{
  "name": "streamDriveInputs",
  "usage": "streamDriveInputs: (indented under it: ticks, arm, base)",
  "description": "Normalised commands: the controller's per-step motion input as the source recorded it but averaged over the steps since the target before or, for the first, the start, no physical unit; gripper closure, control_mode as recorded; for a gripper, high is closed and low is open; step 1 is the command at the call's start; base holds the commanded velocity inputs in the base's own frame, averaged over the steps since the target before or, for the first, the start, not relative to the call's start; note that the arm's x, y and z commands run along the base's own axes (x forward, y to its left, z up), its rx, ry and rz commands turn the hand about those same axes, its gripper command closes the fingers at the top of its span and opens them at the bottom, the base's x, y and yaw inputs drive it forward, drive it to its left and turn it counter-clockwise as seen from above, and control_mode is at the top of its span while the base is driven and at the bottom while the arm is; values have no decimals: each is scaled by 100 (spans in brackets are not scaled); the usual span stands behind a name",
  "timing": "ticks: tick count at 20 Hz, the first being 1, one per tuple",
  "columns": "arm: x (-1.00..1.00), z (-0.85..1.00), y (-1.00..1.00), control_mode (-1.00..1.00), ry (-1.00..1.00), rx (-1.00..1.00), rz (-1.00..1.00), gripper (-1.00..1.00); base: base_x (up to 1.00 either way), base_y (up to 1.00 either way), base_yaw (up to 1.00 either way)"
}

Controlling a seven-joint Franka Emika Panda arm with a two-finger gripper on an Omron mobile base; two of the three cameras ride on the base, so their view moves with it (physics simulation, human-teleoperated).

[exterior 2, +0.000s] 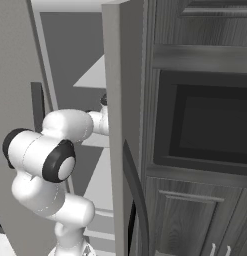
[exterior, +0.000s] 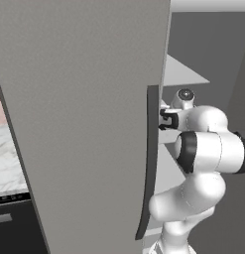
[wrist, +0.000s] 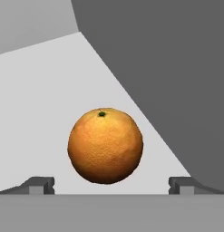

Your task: Take the tangerine, steak, and orange from the freezer and place them in the bowl on the counter.

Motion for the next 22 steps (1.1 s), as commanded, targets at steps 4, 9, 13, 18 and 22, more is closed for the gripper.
streamDriveInputs:
  ticks: [4, 9, 13, 18, 22]
  arm:
    - [16, -14, 0, -100, 0, 0, 0, -100]
    - [19, -12, -3, -100, 0, 0, 0, -100]
    - [11, -18, -7, -100, 0, 0, 0, -100]
    - [19, -17, -7, -100, 0, 0, 0, -100]
    - [23, -9, -10, -100, 0, 0, 0, -100]
  base:
    - [0, 0, 0]
    - [0, 0, 0]
    - [0, 0, 0]
    - [0, 0, 0]
    - [0, 0, 0]
